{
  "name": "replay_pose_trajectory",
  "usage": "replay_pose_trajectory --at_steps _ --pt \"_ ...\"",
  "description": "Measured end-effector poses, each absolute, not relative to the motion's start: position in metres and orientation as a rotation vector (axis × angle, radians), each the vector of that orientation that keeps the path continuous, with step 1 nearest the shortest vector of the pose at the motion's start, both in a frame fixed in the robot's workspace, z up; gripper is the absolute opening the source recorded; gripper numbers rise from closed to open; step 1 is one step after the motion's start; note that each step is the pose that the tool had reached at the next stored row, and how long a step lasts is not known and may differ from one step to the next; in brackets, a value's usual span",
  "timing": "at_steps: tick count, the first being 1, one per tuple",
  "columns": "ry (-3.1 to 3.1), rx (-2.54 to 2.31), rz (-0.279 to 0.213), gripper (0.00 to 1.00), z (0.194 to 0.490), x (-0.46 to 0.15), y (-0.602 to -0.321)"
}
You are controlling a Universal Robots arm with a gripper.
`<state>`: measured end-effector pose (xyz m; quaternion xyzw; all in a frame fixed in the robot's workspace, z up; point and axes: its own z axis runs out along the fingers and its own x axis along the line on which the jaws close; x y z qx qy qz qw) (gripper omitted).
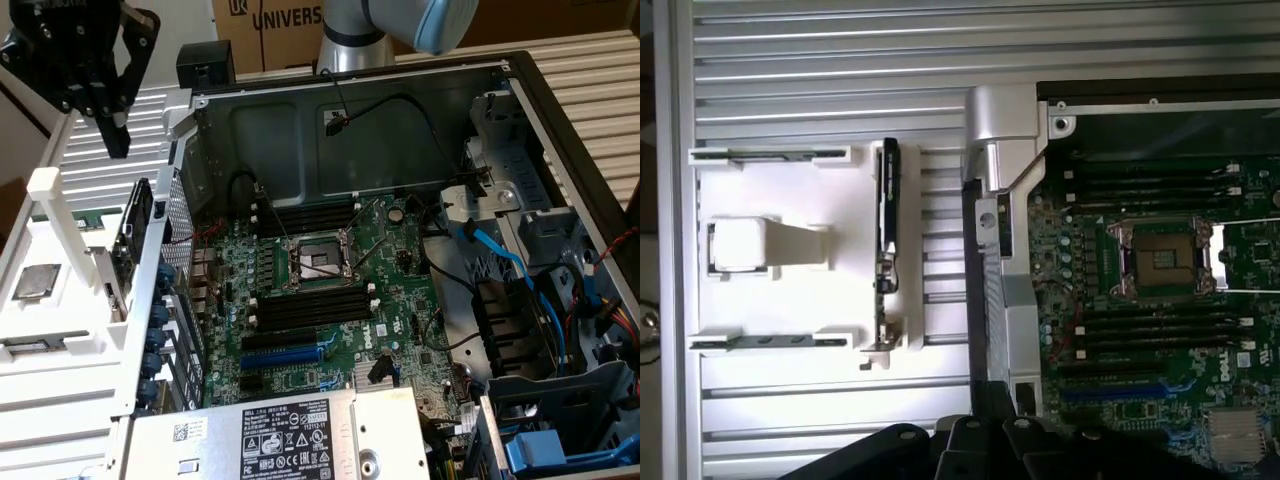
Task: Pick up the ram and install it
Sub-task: 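Reach for the ram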
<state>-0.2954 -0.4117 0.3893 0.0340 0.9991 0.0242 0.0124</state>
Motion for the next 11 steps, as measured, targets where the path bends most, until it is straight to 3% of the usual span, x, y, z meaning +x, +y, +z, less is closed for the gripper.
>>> replay_pose_trajectory --at_steps 11 --pt "3.114 0.105 0.076 0.10 0.389 -0.346 -0.414"
